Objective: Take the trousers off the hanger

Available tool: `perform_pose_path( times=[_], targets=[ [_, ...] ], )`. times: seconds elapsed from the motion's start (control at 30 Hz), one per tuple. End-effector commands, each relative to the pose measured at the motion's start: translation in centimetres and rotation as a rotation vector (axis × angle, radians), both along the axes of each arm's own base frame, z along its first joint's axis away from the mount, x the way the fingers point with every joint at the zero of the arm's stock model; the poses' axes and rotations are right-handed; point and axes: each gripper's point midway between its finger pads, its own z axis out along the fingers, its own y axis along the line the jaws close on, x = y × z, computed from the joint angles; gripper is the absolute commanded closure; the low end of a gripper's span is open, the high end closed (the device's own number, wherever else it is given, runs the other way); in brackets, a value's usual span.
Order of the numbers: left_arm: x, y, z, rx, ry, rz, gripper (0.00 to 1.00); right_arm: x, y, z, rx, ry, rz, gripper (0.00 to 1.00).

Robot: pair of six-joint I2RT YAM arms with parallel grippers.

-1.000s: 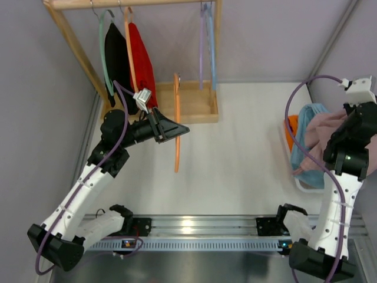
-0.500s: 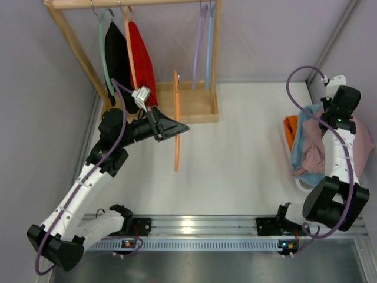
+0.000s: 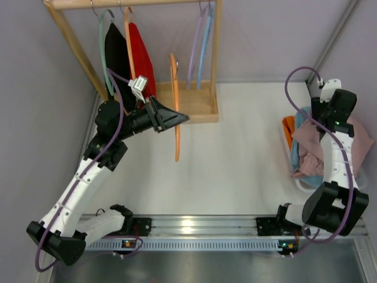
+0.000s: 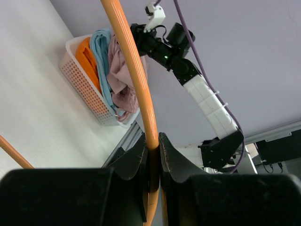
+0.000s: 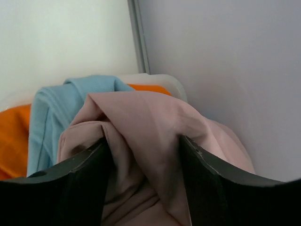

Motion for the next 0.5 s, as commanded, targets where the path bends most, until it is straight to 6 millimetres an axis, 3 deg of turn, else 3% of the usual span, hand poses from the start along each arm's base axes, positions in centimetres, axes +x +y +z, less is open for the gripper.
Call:
perform_pose_path(
  times=[0.0,0.17,0.4,0.47],
  targets=[
    [0.4,0.3,3.7,-0.029,-0.157,0.037,1.0,-1.2,2.3,4.1,0.029,-0.06,0.075,0.39],
    [1.7,0.4,3.8,-0.005,-0.147,0.088,1.0,-2.6,3.6,7.3,0.037,-0.079,0.126,0.21],
    [3.4,0.6,5.7,0.002,-0.203,0.144,1.0,-4.8,5.5,9.1,0.061,-0.091,0.182,0.02],
    [4.1,0.4,5.9,0.006,-0.205,0.152,1.0,-5.5,6.1,9.6,0.07,-0.099,0.197,0.01]
  ],
)
